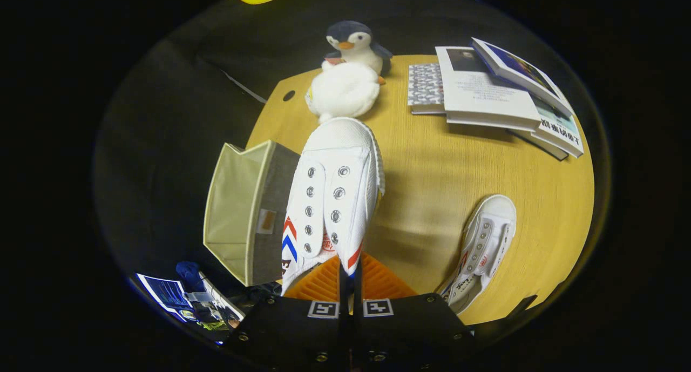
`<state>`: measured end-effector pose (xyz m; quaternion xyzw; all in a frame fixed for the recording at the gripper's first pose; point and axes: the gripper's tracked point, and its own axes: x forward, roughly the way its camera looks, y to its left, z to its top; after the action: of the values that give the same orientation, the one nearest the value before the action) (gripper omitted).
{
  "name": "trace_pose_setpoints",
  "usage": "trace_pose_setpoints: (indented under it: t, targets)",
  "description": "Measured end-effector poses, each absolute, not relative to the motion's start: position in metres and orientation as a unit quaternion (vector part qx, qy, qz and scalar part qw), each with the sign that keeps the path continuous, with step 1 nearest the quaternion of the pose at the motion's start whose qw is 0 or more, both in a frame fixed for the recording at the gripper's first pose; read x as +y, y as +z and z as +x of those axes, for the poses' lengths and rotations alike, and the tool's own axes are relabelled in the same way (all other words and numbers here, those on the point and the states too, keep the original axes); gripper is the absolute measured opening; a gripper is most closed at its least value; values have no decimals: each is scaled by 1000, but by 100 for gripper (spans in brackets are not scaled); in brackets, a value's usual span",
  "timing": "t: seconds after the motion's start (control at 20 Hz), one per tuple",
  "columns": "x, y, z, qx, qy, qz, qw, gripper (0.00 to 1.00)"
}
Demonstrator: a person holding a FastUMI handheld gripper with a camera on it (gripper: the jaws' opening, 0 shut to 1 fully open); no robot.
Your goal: Open the storage box then place both shoes into the box .Put the left shoe in first, then the right shoe, with the right side of both shoes facing outward in a uniform manner.
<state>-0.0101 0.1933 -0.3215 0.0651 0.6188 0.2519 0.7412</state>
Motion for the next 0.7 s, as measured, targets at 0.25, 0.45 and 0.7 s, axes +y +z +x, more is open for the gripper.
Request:
trace_pose_setpoints:
  t: [0.25, 0.45, 0.7]
  targets:
    - [259, -262, -2, 581, 317, 67, 746, 2]
    - [322, -264, -11, 583, 354, 43, 730, 2]
    - [382, -314, -42, 618, 374, -7, 691, 2]
